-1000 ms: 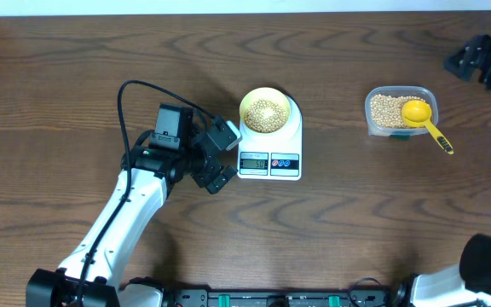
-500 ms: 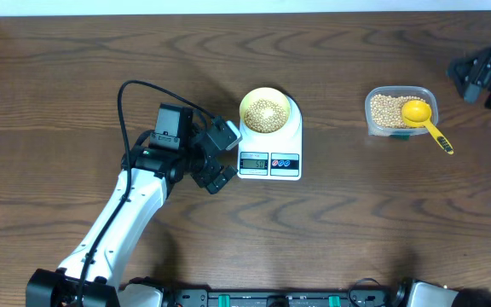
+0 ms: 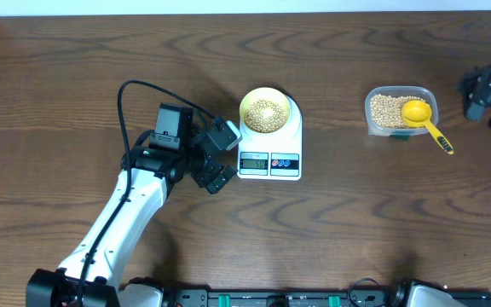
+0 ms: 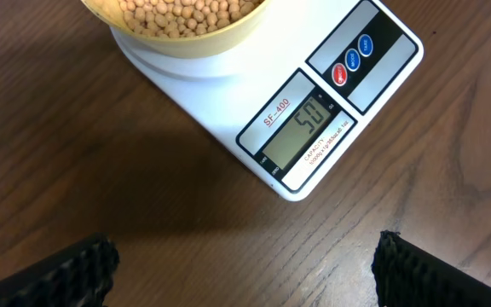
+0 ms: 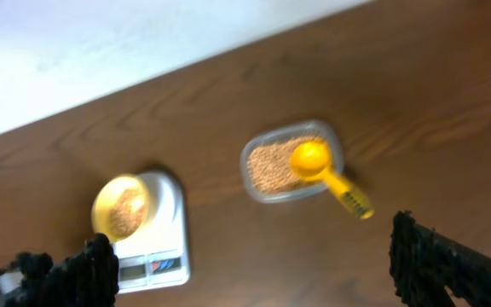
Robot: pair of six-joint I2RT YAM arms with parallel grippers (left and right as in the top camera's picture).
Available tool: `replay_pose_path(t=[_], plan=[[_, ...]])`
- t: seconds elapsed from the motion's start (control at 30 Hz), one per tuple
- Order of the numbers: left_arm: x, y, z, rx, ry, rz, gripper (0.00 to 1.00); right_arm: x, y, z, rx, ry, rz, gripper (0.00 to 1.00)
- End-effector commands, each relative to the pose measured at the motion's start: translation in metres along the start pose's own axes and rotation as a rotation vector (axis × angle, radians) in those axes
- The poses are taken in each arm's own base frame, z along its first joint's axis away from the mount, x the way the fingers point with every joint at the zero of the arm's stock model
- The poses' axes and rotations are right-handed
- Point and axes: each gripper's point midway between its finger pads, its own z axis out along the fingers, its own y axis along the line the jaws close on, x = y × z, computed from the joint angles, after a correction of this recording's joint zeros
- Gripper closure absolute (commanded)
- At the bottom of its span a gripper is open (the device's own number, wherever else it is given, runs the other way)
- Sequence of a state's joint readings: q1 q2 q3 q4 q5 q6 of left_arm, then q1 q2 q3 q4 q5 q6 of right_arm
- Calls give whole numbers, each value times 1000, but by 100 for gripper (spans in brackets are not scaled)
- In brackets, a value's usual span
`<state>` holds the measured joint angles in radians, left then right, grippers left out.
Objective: Scoop item into bowl and weigh 50g on scale
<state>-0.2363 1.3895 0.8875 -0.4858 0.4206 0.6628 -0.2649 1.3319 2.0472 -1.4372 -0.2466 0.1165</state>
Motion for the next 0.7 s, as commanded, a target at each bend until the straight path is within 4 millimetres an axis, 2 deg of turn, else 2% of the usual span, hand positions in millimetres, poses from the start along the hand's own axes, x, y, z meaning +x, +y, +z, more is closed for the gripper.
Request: replay_pose_path(t=[0.0,0.13,0.27,0.5,0.67], plan=[[-3,0,-4,1,-18,15,3,-4,-12,-11,116,-66,-117,1],[-3,0,-4,1,-18,15,2,-6,-15,-10,170,-166,-249,1],[-3,0,-4,1,-18,15,2,-3,-12,1,165,-285,-384,1],[-3,0,-4,1,-18,15,2,37,-24,40,158,-426,-419,1],[-3,0,-4,1,-18,15,2,68,-29,59,140,-540,-431,1]])
